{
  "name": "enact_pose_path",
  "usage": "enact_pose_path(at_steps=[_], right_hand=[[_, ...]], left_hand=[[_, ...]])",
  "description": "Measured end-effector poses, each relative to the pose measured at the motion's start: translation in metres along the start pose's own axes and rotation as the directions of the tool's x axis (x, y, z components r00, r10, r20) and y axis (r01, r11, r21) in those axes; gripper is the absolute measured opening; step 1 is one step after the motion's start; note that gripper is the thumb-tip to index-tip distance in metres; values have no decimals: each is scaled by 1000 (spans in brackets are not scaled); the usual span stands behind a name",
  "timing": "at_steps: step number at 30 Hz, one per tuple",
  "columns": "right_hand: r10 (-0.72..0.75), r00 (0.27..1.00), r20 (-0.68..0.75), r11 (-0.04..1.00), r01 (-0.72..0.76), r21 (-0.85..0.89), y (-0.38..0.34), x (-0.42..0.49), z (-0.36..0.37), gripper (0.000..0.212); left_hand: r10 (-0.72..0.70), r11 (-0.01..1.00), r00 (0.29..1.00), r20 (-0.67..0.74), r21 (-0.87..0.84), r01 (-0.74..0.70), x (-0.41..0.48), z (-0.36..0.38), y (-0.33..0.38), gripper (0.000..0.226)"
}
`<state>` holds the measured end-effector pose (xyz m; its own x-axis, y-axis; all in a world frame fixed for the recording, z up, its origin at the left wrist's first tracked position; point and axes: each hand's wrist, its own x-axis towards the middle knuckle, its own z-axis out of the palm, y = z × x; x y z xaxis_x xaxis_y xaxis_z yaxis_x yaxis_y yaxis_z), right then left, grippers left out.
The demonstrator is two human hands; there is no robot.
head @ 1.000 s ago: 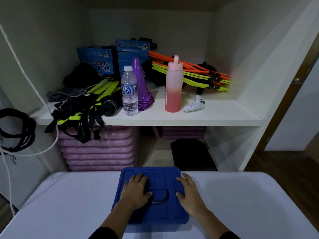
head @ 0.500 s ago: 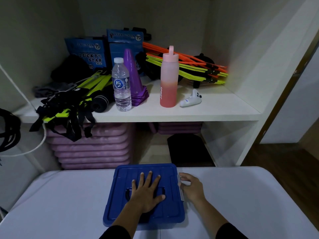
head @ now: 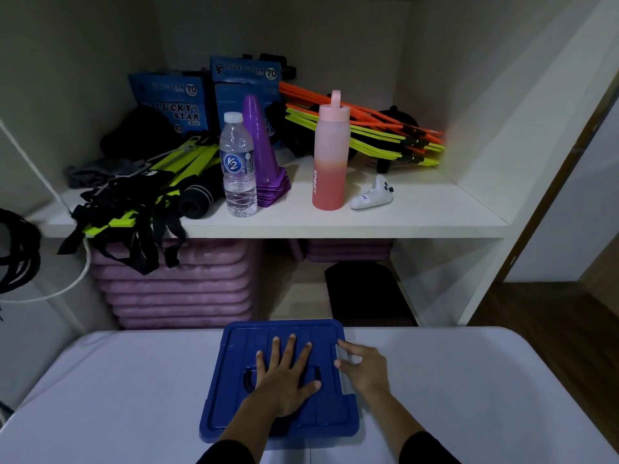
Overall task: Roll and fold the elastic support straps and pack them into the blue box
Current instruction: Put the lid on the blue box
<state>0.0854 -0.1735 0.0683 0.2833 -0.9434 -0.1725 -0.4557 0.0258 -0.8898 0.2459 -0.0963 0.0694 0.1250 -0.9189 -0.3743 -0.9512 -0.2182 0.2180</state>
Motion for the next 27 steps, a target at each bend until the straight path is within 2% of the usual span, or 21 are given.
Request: enact_pose_path(at_steps=[4,6,8,9,11,13,15,18,20,24,27], right_hand=[[-9,1000,19,999,9,-35,-1,0,0,45],[-87,996,-35,980,80,-182,-5,-4,8,46],[-242,967,-83,912,198,-359,-15,-8,23,49],[-307,950,-50,879,263,-399,-23,-11,32,49],[-371,917,144,822,397,-409,-39,-17,55,53],[-344,874,343,789,467,-400,-51,-23,79,58],[-317,850,421,770,490,-409,-55,-27,99,60],[-282,841,462,716,505,-482,-50,-27,118,60],[-290,841,456,685,515,-515,-45,-26,123,60],[-312,834,455,683,530,-503,-42,-25,125,59],[-312,834,455,679,531,-507,-42,-26,126,59]], left_hand=[[49,993,995,-82,-107,-57,-5,-3,-6,75],[47,971,976,-212,-218,-95,-10,-5,-16,66],[-18,961,938,-347,-266,-80,-16,-10,-33,56],[-67,968,919,-390,-248,-35,-20,-13,-43,53],[-184,972,890,-417,-214,101,-31,-19,-65,53],[-307,943,876,-373,-243,227,-40,-23,-84,61],[-381,895,882,-278,-352,275,-47,-24,-99,70],[-382,772,917,-114,-585,248,-57,-17,-116,77],[-370,693,928,-51,-680,239,-63,-14,-119,76],[-388,598,921,-29,-768,228,-66,-12,-118,68],[-429,565,903,-9,-783,260,-63,-13,-119,76]])
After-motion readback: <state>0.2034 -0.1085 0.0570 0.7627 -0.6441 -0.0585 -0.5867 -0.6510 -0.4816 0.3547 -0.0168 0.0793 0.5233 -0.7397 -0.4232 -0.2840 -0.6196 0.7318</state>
